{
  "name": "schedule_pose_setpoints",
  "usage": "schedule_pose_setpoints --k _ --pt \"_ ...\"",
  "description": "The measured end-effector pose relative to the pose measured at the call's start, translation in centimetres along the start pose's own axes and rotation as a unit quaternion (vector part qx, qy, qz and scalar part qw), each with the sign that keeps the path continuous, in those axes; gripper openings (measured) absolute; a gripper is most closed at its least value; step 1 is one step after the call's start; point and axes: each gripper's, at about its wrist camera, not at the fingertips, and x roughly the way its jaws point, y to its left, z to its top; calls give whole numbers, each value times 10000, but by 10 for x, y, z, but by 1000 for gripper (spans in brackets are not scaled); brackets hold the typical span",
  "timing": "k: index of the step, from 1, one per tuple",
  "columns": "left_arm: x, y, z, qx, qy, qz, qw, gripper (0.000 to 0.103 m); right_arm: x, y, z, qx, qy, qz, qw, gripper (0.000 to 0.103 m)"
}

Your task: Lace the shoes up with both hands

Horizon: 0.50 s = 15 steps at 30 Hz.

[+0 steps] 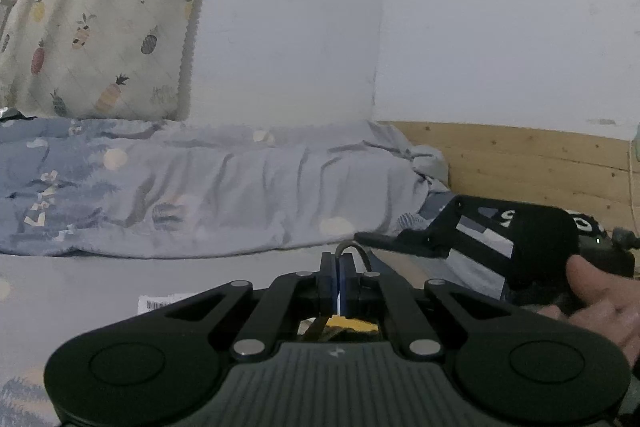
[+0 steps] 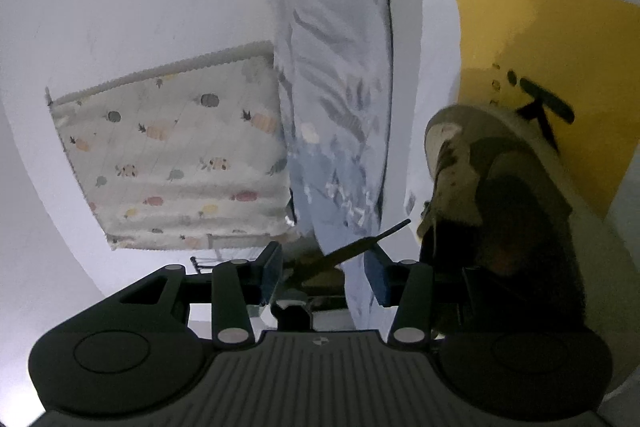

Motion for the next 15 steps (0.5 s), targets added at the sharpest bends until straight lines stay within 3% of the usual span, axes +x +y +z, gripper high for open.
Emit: schedule_pose_setpoints --k 9,15 --pt "2 -2 -9 162 354 -88 9992 0 -8 5 10 -230 -304 -121 9992 47" --pt "2 1 -10 150 425 -104 9989 0 -13 8 17 -415 -492 -272 9976 37"
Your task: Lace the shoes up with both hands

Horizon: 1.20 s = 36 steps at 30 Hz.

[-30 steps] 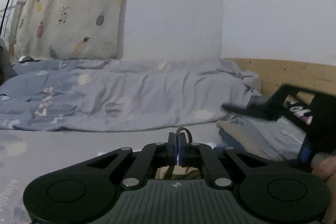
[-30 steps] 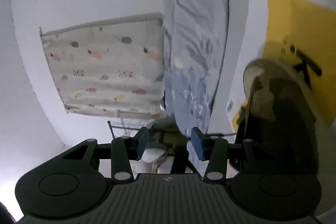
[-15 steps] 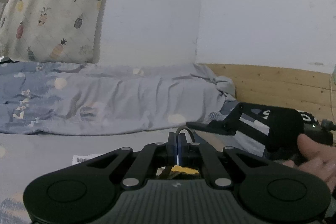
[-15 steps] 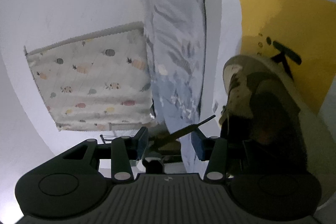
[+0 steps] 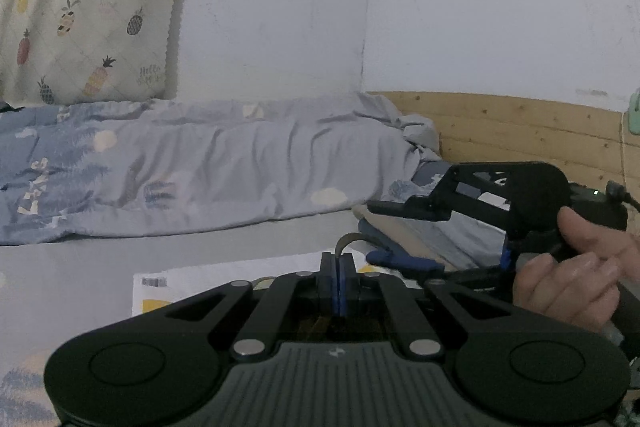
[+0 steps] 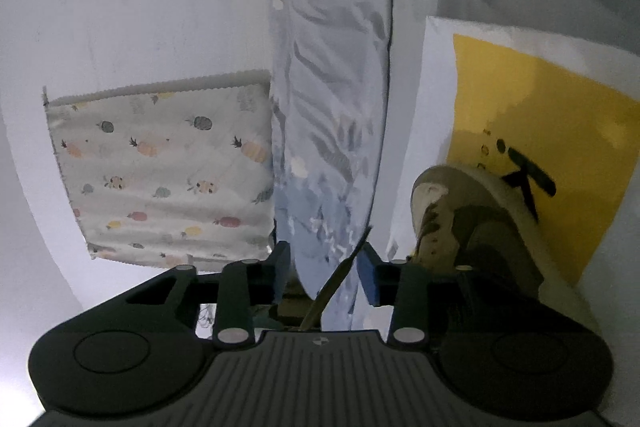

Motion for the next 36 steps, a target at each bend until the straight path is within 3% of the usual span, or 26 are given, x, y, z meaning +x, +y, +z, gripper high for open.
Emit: schedule_pose_setpoints --k 1,4,7,12,15,22,29,33,36 --pt "0 0 0 11 15 11 10000 0 -1 0 0 -27 -17 -21 10000 34" --pt "0 0 -1 30 57 11 10000 0 0 4 -1 -242 31 -152 9996 11" --pt "2 -1 -2 144 150 108 9997 0 -1 10 -4 -571 -36 -291 9979 4" --pt "4 -10 -5 561 252 331 9976 9 -3 29 -10 -1507 -190 -735 9857 3" --pt "5 -21 -6 802 208 293 9961 33 -3 43 -19 -2190 -189 -980 9706 3" --pt "12 -48 -14 1561 223 380 9868 37 2 63 -43 -3084 174 -1241 9430 3" --pt "17 -60 -17 1931 165 643 9789 36 3 79 -67 -3711 501 -1128 9203 3" --pt "20 -61 -18 1928 156 688 9787 8 4 80 -74 -3784 636 -1092 9170 3" --pt "21 -62 -18 1940 139 732 9782 2 5 78 -75 -3737 696 -1071 9187 4"
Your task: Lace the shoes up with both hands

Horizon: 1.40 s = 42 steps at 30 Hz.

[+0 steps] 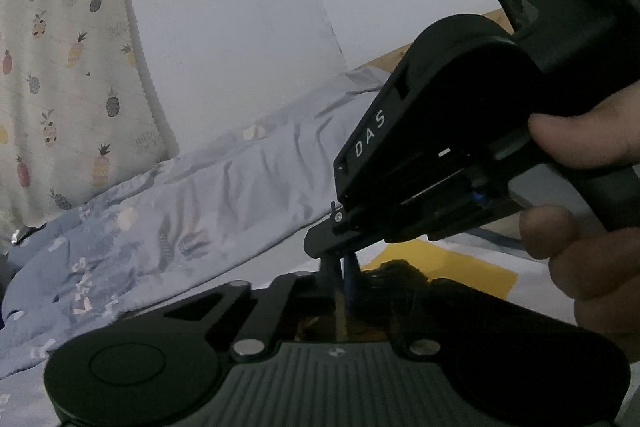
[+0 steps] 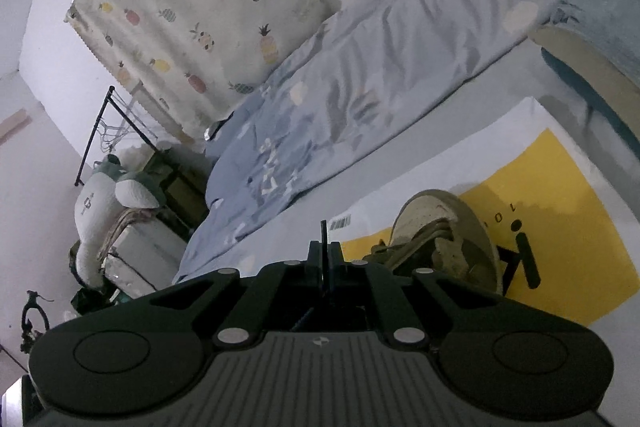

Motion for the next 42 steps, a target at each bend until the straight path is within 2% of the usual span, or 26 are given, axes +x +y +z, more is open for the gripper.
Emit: schedule_pose_setpoints --k 10,12,14,16,28,34,38,42 --pt "0 8 1 -134 -6 -99 9999 2 -7 -7 10 184 -301 126 9993 11" --pt "0 9 1 -170 -8 -110 9998 2 -7 -8 11 194 -290 131 9993 10" --pt "0 10 1 -204 -9 -117 9997 2 -7 -9 12 193 -263 147 9994 4" --pt "0 11 2 -224 -5 -126 9997 2 -8 -9 12 196 -261 145 9994 3" --pt "1 14 5 -341 -4 -46 9994 12 -7 -3 8 -13 -181 187 9997 3" --pt "1 17 5 -423 -29 -10 9991 12 -5 0 5 -80 -113 219 9997 3" --pt "0 19 5 -495 -36 -58 9987 4 -6 -1 4 -47 -114 225 9997 3" --pt "-1 19 5 -508 -67 -77 9987 3 -6 -1 5 -27 -130 259 9996 3"
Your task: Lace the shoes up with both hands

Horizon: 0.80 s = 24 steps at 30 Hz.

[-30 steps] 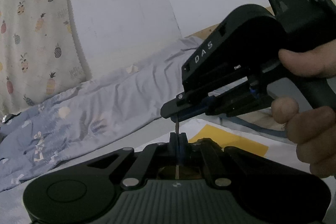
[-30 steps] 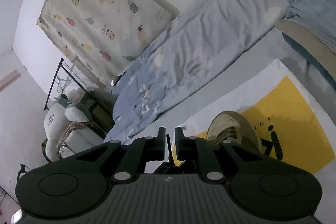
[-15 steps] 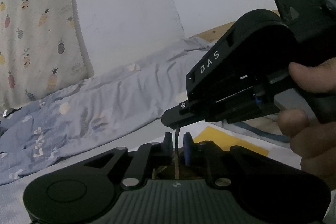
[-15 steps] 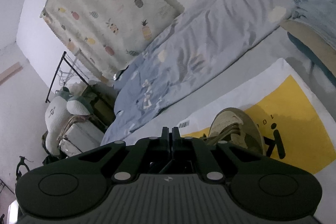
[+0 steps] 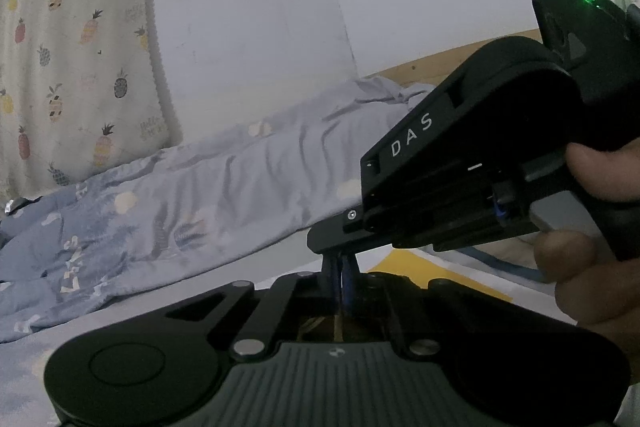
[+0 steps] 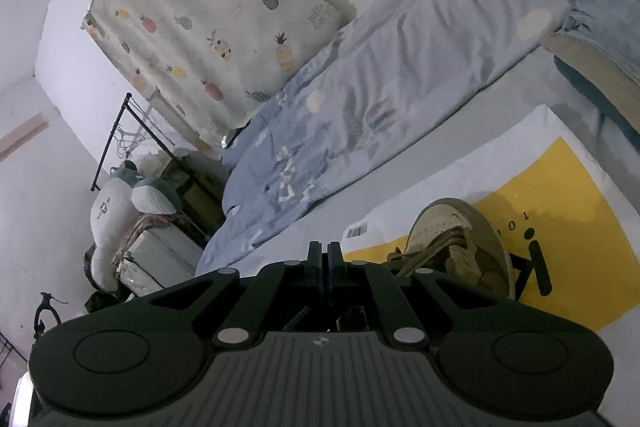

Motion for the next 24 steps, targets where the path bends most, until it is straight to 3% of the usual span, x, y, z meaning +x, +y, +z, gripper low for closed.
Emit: schedule_pose_setpoints --k 4,6,8,13,19,22,24 --pt "-10 9 -10 29 14 -32 10000 3 -1 -2 1 43 -55 -24 10000 7" --pt "-9 14 -11 -54 43 22 10000 3 -3 -6 3 123 -163 -43 9998 16" --pt "-9 22 -11 -152 64 158 9997 3 -8 -11 8 228 -358 -198 9989 32" --pt "-11 52 -10 -425 49 868 9953 3 -18 -31 22 279 -588 -870 9941 34" --pt "-27 95 -1 -1178 -308 1719 9776 3 -20 -42 26 -36 -544 -1272 9904 34" --pt "-34 101 5 -1174 -371 1744 9769 2 -18 -39 27 -465 -461 -1399 9880 35" --pt "-34 91 11 -907 -322 1431 9850 2 -18 -34 27 -850 -419 -1474 9845 35"
